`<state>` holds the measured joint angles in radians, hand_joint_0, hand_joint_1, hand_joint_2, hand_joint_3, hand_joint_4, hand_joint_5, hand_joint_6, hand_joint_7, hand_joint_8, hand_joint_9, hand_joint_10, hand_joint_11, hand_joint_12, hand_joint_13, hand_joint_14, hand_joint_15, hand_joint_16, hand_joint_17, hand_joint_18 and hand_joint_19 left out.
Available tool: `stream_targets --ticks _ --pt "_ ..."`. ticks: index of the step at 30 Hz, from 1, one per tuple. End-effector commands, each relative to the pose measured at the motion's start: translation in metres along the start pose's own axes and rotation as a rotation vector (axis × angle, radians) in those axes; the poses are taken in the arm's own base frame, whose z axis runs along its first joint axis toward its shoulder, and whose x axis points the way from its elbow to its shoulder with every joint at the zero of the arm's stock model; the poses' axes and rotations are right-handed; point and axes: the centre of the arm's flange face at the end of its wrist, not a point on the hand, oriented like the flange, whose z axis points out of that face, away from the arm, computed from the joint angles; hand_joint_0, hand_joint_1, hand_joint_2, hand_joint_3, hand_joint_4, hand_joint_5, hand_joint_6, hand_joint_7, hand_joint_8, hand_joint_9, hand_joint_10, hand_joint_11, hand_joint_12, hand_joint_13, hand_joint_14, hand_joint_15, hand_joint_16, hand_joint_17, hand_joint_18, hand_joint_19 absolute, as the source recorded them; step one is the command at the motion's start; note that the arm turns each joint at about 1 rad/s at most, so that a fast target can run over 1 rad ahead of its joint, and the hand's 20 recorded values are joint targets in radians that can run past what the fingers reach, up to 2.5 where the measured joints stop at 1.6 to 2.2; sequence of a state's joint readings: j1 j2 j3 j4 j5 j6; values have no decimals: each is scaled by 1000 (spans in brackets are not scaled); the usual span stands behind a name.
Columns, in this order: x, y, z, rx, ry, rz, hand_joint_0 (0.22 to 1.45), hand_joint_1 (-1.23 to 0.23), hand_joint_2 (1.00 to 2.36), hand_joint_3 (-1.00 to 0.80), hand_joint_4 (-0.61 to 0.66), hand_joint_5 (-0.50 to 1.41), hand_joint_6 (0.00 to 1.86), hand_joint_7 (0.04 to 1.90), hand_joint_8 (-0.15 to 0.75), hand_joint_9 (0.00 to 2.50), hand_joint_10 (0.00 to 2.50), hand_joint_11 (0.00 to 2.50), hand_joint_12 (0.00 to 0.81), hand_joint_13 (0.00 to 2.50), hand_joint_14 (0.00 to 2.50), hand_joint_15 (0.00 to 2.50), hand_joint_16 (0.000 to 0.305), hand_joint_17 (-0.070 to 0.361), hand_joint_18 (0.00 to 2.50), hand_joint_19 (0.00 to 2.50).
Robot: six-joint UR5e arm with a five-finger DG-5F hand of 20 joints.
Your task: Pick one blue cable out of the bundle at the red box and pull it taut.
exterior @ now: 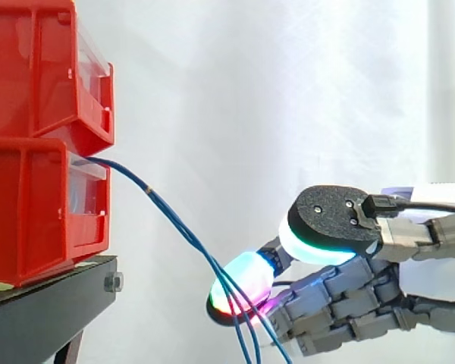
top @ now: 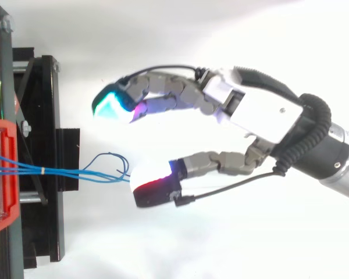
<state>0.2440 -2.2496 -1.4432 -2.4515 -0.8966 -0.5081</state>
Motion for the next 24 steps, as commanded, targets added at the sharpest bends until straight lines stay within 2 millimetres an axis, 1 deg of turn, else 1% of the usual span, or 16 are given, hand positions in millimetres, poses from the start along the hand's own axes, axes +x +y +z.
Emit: stream_targets --ticks 1,10,13,19,21,22,24 --pt "11 -1 1 -8 35 29 530 -695 1000 -500 346 -154 503 913 335 638 11 391 418 387 0 36 74 166 332 94" --pt "16 3 2 -44 109 29 533 -696 1000 -500 356 -152 503 938 334 638 11 391 417 386 0 40 74 165 336 96" --pt "14 12 10 -62 115 37 533 -695 1000 -500 350 -152 503 933 335 641 10 385 417 387 0 40 74 165 336 97" --pt "6 14 15 -33 135 58 534 -696 1000 -500 349 -151 503 933 336 638 13 388 416 389 0 44 73 165 335 96" --pt "5 9 18 -17 155 63 536 -696 1000 -500 348 -151 503 935 333 638 11 392 415 389 0 45 73 165 335 94" --pt "3 11 22 -10 171 80 536 -695 1000 -500 348 -151 503 938 333 638 11 392 416 389 1 41 73 165 334 93" --pt "4 4 27 0 180 91 536 -694 1000 -500 353 -151 503 938 335 637 13 389 416 389 0 41 73 165 336 94"
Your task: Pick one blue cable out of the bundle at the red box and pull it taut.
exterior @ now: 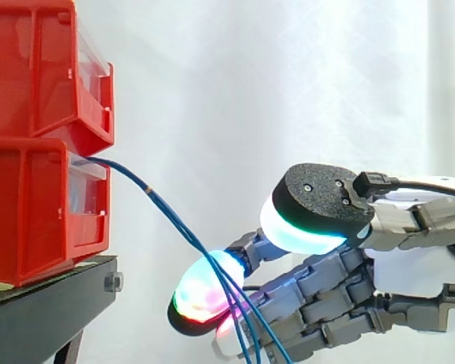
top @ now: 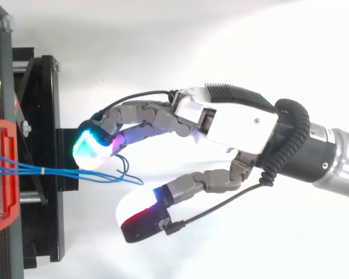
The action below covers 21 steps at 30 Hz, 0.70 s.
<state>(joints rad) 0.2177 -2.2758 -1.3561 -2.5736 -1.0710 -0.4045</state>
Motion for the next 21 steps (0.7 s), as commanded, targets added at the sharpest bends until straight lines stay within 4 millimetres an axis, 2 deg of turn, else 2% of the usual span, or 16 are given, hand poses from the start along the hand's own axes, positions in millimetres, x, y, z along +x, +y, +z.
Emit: stream_targets --ticks 1,6,8,15,21 --pt "-4 -5 9 20 28 31 536 -696 1000 -500 349 -151 503 934 333 638 11 392 416 389 1 44 73 165 336 95" --pt "4 -16 14 11 49 39 538 -694 1000 -500 348 -151 503 933 332 640 11 394 416 390 0 37 73 165 335 95" --pt "3 -13 17 2 50 47 538 -694 1000 -500 347 -151 503 933 335 639 11 390 416 390 0 45 73 164 334 95" --pt "-6 -9 23 -5 42 51 550 -707 1000 -500 305 -149 502 1161 332 642 11 406 412 397 0 43 72 163 344 83" --pt "-13 0 30 -11 34 53 557 -719 1000 -500 289 -147 501 1248 333 647 11 413 413 406 0 37 72 162 360 86"
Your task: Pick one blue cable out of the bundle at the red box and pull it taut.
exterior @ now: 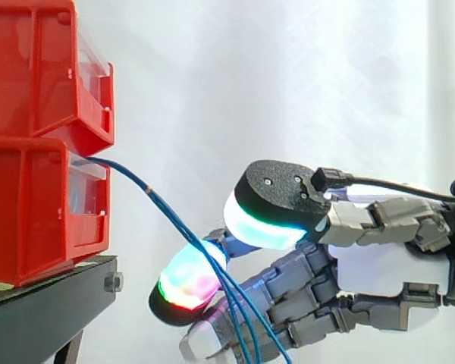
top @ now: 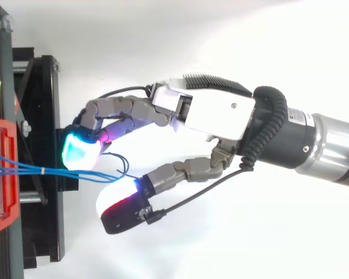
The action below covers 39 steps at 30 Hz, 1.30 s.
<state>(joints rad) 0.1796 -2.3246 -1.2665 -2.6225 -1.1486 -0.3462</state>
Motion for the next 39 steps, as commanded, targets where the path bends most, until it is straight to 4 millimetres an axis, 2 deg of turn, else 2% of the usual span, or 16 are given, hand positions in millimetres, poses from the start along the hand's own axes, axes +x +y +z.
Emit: stream_targets --ticks 1,7,10,11,15,31,39 --pt "-6 5 5 9 -4 -4 559 -720 1000 -500 285 -146 501 1255 333 647 11 413 413 405 0 41 72 162 359 92" --pt "-7 11 8 21 -3 -15 574 -732 1000 -500 273 -142 500 1316 332 648 13 427 411 410 0 38 71 161 365 91" --pt "-2 4 12 21 0 -18 577 -734 1000 -500 275 -141 500 1338 331 652 11 433 411 412 0 39 71 160 374 94" --pt "3 -5 16 26 3 -18 579 -734 1000 -500 273 -139 500 1348 332 652 11 430 411 412 0 39 71 160 374 93" --pt "9 -11 23 22 10 18 585 -732 1002 -485 274 -143 518 1352 331 654 12 435 410 417 0 43 71 160 379 92" --pt "5 8 30 23 13 31 575 -688 1000 -492 270 -149 564 1299 331 664 12 452 411 420 0 54 71 159 378 108" --pt "2 19 34 40 38 27 582 -688 1002 -475 290 -132 548 1352 334 675 12 463 410 423 0 54 70 157 375 104"
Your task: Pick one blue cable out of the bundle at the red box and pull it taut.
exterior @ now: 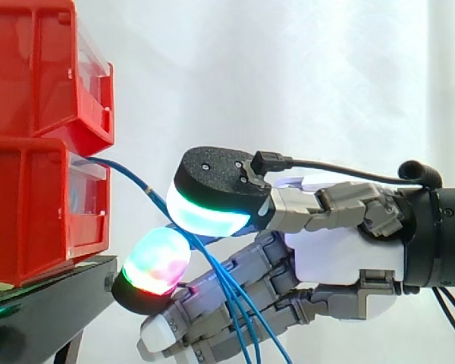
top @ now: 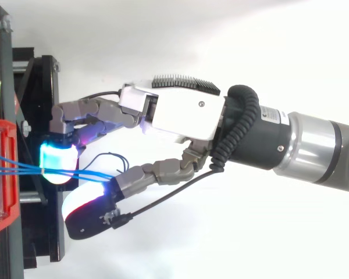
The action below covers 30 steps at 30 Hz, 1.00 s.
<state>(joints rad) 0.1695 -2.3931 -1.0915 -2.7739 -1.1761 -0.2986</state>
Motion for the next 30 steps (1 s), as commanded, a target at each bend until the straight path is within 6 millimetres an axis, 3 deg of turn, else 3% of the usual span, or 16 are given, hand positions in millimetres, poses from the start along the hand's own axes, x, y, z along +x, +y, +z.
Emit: stream_targets --ticks 1,15,30 --pt "-4 7 3 8 7 -2 583 -690 1002 -471 283 -133 551 1353 335 676 12 460 410 423 2 53 70 157 377 101" --pt "-9 16 8 -9 -10 4 603 -744 1010 -379 267 -190 701 1164 333 676 12 490 409 439 0 60 69 156 402 86" --pt "-10 23 11 -25 -15 3 592 -725 1007 -406 275 -171 683 1204 338 687 13 501 411 438 0 61 69 156 401 106"
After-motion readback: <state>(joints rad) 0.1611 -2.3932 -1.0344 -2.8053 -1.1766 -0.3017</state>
